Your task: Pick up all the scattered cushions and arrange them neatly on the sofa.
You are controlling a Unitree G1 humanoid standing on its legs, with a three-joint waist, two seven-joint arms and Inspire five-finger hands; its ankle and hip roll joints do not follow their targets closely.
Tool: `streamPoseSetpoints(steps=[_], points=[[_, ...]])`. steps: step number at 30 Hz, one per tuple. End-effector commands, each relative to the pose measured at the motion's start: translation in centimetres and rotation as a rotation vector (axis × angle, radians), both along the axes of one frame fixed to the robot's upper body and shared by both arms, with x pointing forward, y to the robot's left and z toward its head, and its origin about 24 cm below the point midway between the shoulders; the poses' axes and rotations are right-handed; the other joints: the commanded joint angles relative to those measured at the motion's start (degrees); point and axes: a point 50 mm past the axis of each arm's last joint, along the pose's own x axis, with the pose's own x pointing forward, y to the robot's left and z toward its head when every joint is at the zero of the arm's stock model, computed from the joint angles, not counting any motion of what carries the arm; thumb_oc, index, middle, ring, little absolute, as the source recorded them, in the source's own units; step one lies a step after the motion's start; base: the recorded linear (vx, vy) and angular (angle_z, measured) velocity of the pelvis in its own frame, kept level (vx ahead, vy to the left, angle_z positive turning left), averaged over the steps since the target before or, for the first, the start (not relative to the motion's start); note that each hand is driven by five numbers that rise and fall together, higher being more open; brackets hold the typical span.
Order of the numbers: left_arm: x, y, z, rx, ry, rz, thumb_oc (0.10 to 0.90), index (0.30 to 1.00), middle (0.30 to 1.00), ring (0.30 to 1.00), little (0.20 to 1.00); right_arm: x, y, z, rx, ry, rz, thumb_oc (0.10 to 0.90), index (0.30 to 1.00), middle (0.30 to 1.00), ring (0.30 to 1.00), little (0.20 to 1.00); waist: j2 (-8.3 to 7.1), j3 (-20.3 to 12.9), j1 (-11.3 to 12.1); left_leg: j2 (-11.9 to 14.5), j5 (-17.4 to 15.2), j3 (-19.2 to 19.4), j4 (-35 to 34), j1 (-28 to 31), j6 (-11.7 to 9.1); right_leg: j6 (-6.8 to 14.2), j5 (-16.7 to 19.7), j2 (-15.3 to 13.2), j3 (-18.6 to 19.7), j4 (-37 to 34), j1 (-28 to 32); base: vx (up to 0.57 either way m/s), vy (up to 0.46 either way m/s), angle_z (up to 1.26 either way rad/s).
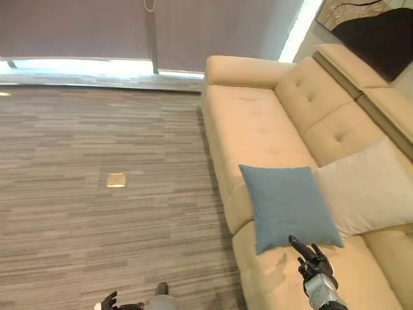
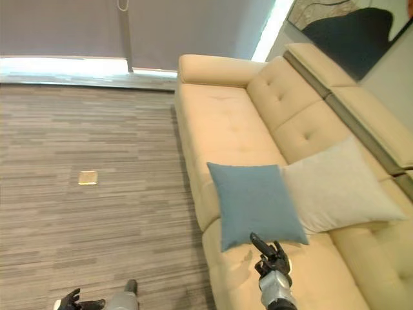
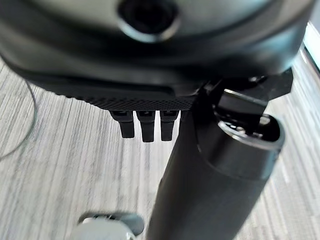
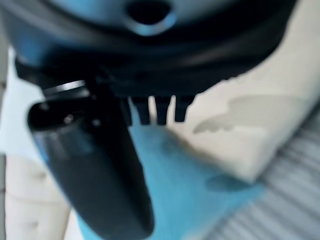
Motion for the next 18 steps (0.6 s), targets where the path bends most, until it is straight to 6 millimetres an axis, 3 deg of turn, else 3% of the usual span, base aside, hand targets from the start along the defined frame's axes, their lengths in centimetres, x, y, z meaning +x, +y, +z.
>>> streamPoseSetpoints(steps=[1, 4, 5, 6, 7, 8, 9, 10, 11, 12, 13, 14, 15, 16, 17, 18], points=[[1.7, 1.0, 1.7, 0.063, -0.136, -0.05, 0.8, 0.9, 0.9, 0.9, 0.9, 2.3, -5.7, 4.6, -0.127, -0.179, -0.182, 0.8, 0.9, 0.9, 0.9, 0.9, 0.08, 0.7, -1.26, 0.99, -5.03, -1.48, 0.93, 3.03, -2.37, 2.3, 3.02, 3.25, -0.25, -6.68, -3.6, 0.3, 0.238, 0.2], [2.5, 1.1, 2.3, 0.068, -0.169, -0.104, 0.8, 0.9, 0.9, 0.9, 0.9, 1.1, -9.0, 5.8, -0.187, -0.16, -0.29, 0.8, 0.9, 0.9, 0.9, 0.9, -0.3, 1.84, -2.84, -2.6, -7.7, -0.7, 0.5, 6.77, -2.09, 1.6, 2.99, 5.23, -6.94, -11.99, -8.7, 0.37, 0.236, 0.09], [3.1, 0.9, 2.5, 0.067, -0.187, -0.15, 0.8, 0.9, 0.9, 0.9, 0.9, -0.3, -11.3, 6.5, -0.229, -0.123, -0.356, 0.8, 0.9, 0.9, 0.9, 0.9, -0.83, 2.1, -3.77, -4.0, -9.18, 0.02, 1.06, 8.95, -2.25, 1.19, 3.97, 5.05, -13.2, -14.95, -10.57, 0.33, 0.128, 0.19], [3.2, 0.8, 2.5, 0.065, -0.187, -0.153, 0.8, 0.9, 0.9, 0.9, 0.9, -0.4, -11.5, 6.5, -0.231, -0.124, -0.358, 0.8, 0.9, 0.9, 0.9, 0.9, -0.49, 2.19, -4.07, -3.78, -9.34, -0.46, 1.21, 8.96, -2.32, 1.18, 3.96, 5.19, -13.79, -15.26, -10.11, 0.33, 0.107, 0.18], [3.3, 0.7, 2.6, 0.065, -0.188, -0.173, 0.8, 0.9, 0.9, 0.9, 0.9, -1.3, -12.6, 6.9, -0.262, -0.094, -0.384, 0.8, 0.9, 0.9, 0.9, 0.9, -1.2, 1.97, -4.25, -4.63, -9.96, 0.59, 1.63, 9.98, -2.4, 0.86, 4.31, 4.98, -17.97, -16.33, -10.67, 0.3, 0.126, 0.41], [3.9, -1.2, 2.7, 0.064, -0.216, -0.206, 0.8, 0.9, 0.9, 0.9, 0.9, 1.0, -8.4, 5.9, -0.338, -0.068, -0.289, 0.8, 0.9, 0.9, 0.9, 0.9, -0.15, 1.96, -4.78, -5.3, -11.22, 1.97, 2.88, 10.89, -2.24, -0.57, 3.57, 5.66, -23.55, -16.66, -10.67, 0.29, 0.129, 0.57], [3.7, -1.1, 2.7, 0.067, -0.208, -0.207, 0.8, 0.9, 0.9, 0.9, 0.9, 0.7, -8.2, 5.7, -0.339, -0.057, -0.288, 0.8, 0.9, 0.9, 0.9, 0.9, -0.22, 1.47, -4.86, -5.27, -11.3, 1.87, 3.0, 10.74, -2.25, -0.58, 3.49, 5.63, -23.65, -16.59, -10.75, 0.34, 0.155, 0.47], [3.8, -1.9, 3.0, 0.03, -0.26, -0.175, 0.8, 0.9, 0.9, 0.9, 0.9, -3.0, -4.5, 5.2, -0.418, -0.138, -0.172, 0.8, 0.9, 0.9, 0.9, 0.9, 0.15, 1.18, -9.31, -5.7, -12.35, 4.09, 6.43, 11.11, -2.26, -2.5, 1.42, 6.7, -23.21, -18.75, -10.19, 0.16, 0.053, 0.04], [3.5, -1.8, 2.9, 0.034, -0.251, -0.177, 0.8, 0.9, 0.9, 0.9, 0.9, -3.3, -4.3, 5.0, -0.417, -0.127, -0.172, 0.8, 0.9, 0.9, 0.9, 0.9, 0.04, 0.76, -9.24, -5.5, -12.55, 4.03, 6.79, 10.95, -2.36, -2.62, 1.56, 7.0, -23.34, -19.22, -9.96, 0.5, 0.178, -0.28], [6.1, 1.7, 4.0, 0.157, -0.238, -0.105, 0.8, 0.9, 0.9, 0.9, 0.9, -3.4, -0.5, 5.2, -0.391, -0.201, -0.047, 0.8, 0.9, 0.9, 0.9, 0.9, 2.36, -2.41, -13.78, -3.91, -4.48, 6.44, 14.93, 10.36, -7.12, -5.81, 0.37, 10.75, -20.07, -21.3, -7.05, 0.47, 0.153, -0.34], [6.9, 0.2, 4.2, 0.137, -0.292, -0.126, 0.8, 0.9, 0.9, 0.9, 0.9, -3.6, 0.1, 4.5, -0.393, -0.162, -0.004, 0.8, 0.9, 0.9, 0.9, 0.9, 2.7, -2.97, -14.89, -2.99, 0.57, 6.77, 20.86, 9.91, -10.09, -7.15, 0.13, 11.93, -19.04, -21.7, -5.42, 0.56, 0.189, -0.55], [7.1, -0.7, 4.2, 0.13, -0.322, -0.128, 0.8, 0.9, 0.9, 0.9, 0.9, -2.6, 0.5, 4.5, -0.418, -0.157, 0.05, 0.8, 0.9, 0.9, 0.9, 0.9, 2.41, -2.46, -14.32, -2.95, 5.19, 5.98, 28.78, 7.71, -12.17, -7.91, -0.35, 12.69, -16.76, -22.56, -3.65, 0.31, 0.111, -0.83], [6.5, 2.9, 3.6, 0.1, -0.23, 0.022, 0.8, 0.9, 0.9, 0.9, 0.9, -1.3, 0.1, 5.1, -0.438, -0.174, 0.107, 0.8, 0.9, 0.9, 0.9, 0.9, 2.61, -2.88, -14.76, -2.58, 6.66, 6.01, 32.52, 6.24, -12.54, -8.3, -0.47, 13.17, -13.75, -22.69, -2.99, 0.27, 0.115, -1.64], [7.8, 2.4, 4.4, 0.161, -0.303, 0.026, 0.8, 0.9, 0.9, 0.9, 0.9, -1.1, 1.9, 4.9, -0.401, -0.193, 0.137, 0.8, 0.9, 0.9, 0.9, 0.9, 1.74, -2.41, -14.29, -2.53, 6.19, 5.39, 36.69, 3.82, -11.09, -8.9, -0.59, 13.5, -10.48, -22.38, -2.16, 0.27, 0.108, -2.38], [8.2, 0.8, 4.0, 0.127, -0.31, 0.033, 0.8, 0.9, 0.9, 0.9, 0.9, -0.9, 2.7, 4.8, -0.393, -0.2, 0.2, 0.8, 0.9, 0.9, 0.9, 0.9, 0.91, -2.22, -13.84, -0.18, 5.1, 5.84, 39.0, 1.75, -9.97, -8.78, -0.75, 13.02, -9.13, -22.3, -1.23, 0.18, 0.063, -2.71], [8.3, 0.8, 4.0, 0.127, -0.31, 0.033, 0.8, 0.9, 0.9, 0.9, 0.9, -0.9, 2.7, 4.8, -0.393, -0.2, 0.2, 0.8, 0.9, 0.9, 0.9, 0.9, 0.77, -2.39, -13.89, -0.39, 5.34, 5.9, 38.83, 1.57, -9.87, -8.74, -0.6, 12.8, -9.13, -22.37, -1.42, 0.14, 0.043, -2.3]])
